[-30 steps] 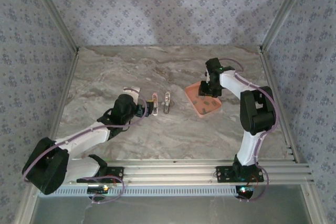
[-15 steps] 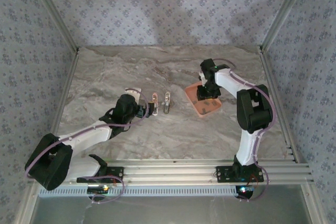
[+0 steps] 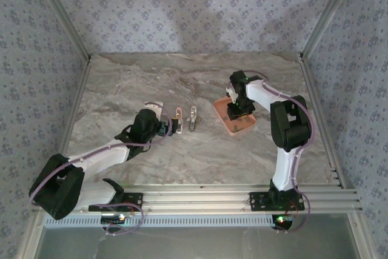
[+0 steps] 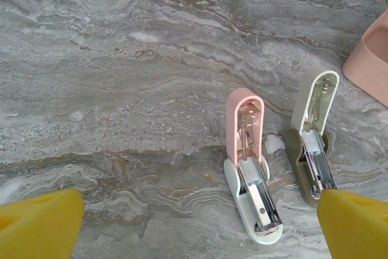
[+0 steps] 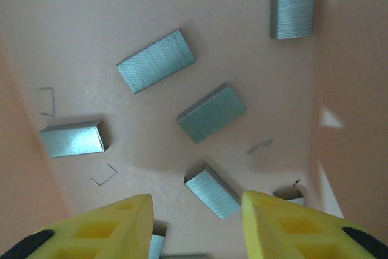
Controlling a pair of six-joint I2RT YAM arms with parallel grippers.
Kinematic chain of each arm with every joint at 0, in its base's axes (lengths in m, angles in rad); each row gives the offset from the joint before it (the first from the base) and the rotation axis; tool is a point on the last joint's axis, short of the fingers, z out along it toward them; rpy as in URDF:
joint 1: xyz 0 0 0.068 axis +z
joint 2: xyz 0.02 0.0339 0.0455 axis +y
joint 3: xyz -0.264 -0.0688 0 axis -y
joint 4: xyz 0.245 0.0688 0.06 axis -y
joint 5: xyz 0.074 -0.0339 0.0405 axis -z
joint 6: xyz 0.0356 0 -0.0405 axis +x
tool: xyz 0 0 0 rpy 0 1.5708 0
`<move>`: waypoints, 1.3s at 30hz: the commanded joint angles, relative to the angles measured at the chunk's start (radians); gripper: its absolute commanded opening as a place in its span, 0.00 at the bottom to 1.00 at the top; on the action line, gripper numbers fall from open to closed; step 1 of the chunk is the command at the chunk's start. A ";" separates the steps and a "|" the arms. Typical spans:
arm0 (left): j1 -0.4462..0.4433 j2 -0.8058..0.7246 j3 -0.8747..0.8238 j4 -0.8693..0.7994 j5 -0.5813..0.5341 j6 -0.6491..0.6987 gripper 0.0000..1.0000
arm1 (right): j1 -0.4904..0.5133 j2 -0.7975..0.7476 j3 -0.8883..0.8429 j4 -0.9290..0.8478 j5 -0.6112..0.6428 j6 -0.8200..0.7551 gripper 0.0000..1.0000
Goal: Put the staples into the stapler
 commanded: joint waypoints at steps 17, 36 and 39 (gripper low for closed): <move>0.008 0.009 0.040 0.017 0.012 0.006 0.98 | 0.007 0.082 0.015 0.062 0.051 -0.028 0.30; 0.008 0.014 0.039 0.017 0.008 0.008 0.98 | 0.019 0.084 0.008 0.132 0.070 0.009 0.28; 0.007 0.013 0.039 0.016 0.007 0.008 0.98 | 0.019 0.091 -0.002 0.147 0.069 0.010 0.23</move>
